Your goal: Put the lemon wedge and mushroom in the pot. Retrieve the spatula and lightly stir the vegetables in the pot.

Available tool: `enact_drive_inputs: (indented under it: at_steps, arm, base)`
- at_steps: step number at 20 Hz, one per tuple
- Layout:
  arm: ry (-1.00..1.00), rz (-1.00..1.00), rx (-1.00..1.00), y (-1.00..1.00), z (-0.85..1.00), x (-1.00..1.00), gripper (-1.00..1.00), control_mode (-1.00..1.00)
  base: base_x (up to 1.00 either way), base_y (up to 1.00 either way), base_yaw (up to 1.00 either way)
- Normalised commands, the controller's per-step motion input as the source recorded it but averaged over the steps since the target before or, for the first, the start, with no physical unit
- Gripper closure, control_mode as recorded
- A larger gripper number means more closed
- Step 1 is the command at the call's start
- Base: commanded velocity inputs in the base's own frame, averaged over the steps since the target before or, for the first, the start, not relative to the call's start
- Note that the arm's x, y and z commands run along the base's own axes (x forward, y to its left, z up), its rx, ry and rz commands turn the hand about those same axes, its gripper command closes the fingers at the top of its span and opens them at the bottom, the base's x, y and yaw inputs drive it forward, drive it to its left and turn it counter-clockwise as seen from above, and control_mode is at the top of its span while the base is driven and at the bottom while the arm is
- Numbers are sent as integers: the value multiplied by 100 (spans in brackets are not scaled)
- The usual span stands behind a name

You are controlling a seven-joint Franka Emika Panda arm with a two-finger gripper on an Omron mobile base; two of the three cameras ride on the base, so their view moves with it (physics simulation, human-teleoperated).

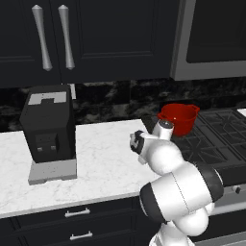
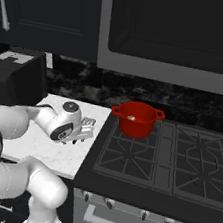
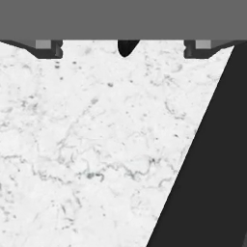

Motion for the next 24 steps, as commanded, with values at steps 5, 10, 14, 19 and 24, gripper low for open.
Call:
enact_drive_inputs:
  at_steps: [5,10,14,19,24]
  arm:
    - [12,-27,17,46,0,42,-100,-100]
    - [5,-30,9,36,-7,34,-100,-100]
    - [0,-33,1,20,-7,30,-100,-100]
    - [0,-33,0,24,0,39,-100,-100]
    - [1,-30,0,28,-9,25,100,-100]
  base:
    - [0,0,0]
    - [0,0,0]
    - [0,0,0]
    - [0,0,0]
    - [0,0,0]
